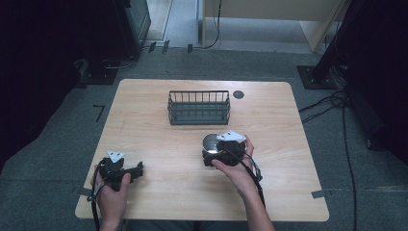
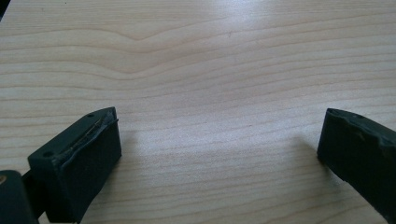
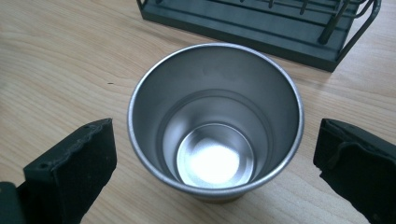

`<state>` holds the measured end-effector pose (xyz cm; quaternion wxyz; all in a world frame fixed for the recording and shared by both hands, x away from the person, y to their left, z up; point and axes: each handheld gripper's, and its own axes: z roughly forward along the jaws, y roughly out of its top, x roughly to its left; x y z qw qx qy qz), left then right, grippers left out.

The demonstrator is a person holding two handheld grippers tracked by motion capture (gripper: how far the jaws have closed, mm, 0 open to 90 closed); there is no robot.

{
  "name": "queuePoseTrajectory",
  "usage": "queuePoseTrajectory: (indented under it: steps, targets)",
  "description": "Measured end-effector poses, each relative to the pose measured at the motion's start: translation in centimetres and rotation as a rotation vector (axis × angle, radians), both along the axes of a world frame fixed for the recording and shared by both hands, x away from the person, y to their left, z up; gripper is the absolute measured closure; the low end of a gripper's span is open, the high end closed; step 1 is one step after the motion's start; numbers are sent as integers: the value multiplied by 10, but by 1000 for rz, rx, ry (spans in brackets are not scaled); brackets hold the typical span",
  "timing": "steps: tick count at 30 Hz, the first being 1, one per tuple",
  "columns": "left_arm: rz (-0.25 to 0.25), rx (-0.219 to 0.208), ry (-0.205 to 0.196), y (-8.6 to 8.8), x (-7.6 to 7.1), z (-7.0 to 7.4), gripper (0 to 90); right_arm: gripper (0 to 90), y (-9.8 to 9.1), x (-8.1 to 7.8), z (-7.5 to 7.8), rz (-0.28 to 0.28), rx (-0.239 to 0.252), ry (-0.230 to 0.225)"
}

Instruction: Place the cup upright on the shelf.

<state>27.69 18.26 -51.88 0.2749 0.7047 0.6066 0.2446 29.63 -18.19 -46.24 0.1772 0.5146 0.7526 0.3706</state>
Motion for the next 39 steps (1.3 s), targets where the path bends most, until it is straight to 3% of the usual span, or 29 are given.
queuePoseTrajectory:
  steps: [16, 27, 34, 39]
  targets:
    - [0, 0, 0, 0, 0, 0, 0, 0, 15, 15, -9, -43, -32, 26]
    - [0, 0, 0, 0, 0, 0, 0, 121, 23, 19, -16, -73, -78, 33]
    - [0, 0, 0, 0, 0, 0, 0, 150, 23, 20, -16, -67, -81, 32]
    - [0, 0, 0, 0, 0, 0, 0, 181, 18, 21, -12, -94, -71, 21]
